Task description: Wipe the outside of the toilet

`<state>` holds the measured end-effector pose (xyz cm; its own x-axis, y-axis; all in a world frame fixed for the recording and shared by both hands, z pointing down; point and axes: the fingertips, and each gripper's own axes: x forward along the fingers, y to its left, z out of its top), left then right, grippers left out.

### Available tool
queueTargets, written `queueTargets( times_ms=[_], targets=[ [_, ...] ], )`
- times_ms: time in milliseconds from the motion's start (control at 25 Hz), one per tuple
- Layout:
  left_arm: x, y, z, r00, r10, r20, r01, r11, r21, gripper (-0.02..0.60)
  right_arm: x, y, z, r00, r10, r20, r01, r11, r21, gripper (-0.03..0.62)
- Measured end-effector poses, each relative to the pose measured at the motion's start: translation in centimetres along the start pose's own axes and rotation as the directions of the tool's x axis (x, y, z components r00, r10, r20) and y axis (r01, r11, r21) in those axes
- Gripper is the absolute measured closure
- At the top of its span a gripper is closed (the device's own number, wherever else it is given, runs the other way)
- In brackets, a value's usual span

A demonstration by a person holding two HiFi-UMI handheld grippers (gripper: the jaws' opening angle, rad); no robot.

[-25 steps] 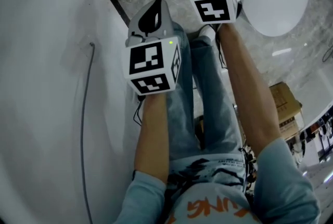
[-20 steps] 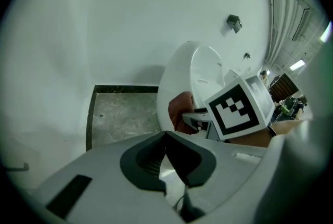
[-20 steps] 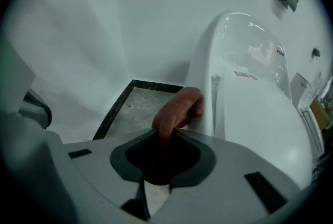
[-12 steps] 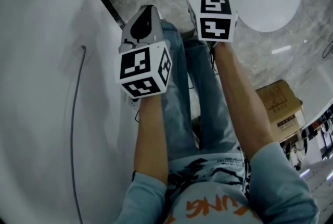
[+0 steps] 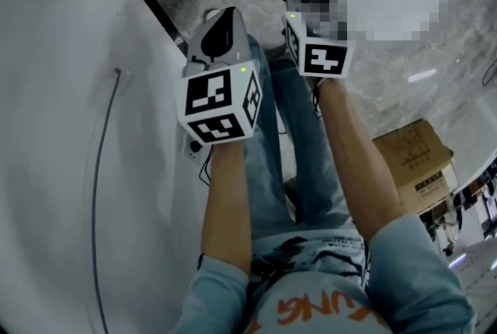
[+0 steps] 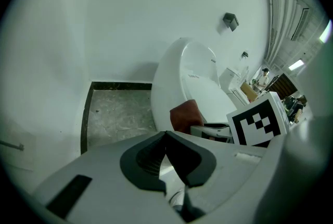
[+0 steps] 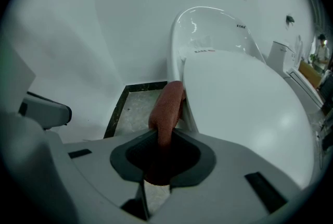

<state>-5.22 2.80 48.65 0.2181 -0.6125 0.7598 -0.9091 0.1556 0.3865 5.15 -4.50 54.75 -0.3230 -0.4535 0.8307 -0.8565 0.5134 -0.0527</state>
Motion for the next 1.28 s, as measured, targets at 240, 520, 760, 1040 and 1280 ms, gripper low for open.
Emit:
queueTargets(
  times_ms=[240,520,760,1040,1280],
  targets=[
    [0.0,-1.6,-1.1,1.0,-0.005,-0.004,0.005,1.0,0.014,0.583,-1.4,-1.0,-1.9,1.0,0.003,0.001,-0.003,0.999,0.037,0.527],
    [-0.3,-3.8,-3.3,1.0,-0.022,-0.021,0.023,0.999,0.029,0.583,-3.7,-2.4,-5.0,1.0,-0.001,-0.021,0.002,0.997,0.071,0.526],
    [-0.2,-5.6,-4.7,0.999,-0.04,-0.034,0.042,0.998,0.047,0.583,-5.2,-3.5,-7.4,1.0,0.001,-0.028,0.002,0.992,0.13,0.526],
    [0.5,-7.7,-6.7,0.996,-0.071,-0.048,0.073,0.996,0.048,0.583,-6.8,-5.4,-10.5,0.998,-0.014,-0.056,0.023,0.986,0.164,0.526],
    [1.3,-8.4,-8.8,0.996,-0.063,-0.064,0.066,0.996,0.054,0.583,-8.5,-7.3,-13.8,0.995,-0.02,-0.096,0.034,0.989,0.146,0.526]
  ],
)
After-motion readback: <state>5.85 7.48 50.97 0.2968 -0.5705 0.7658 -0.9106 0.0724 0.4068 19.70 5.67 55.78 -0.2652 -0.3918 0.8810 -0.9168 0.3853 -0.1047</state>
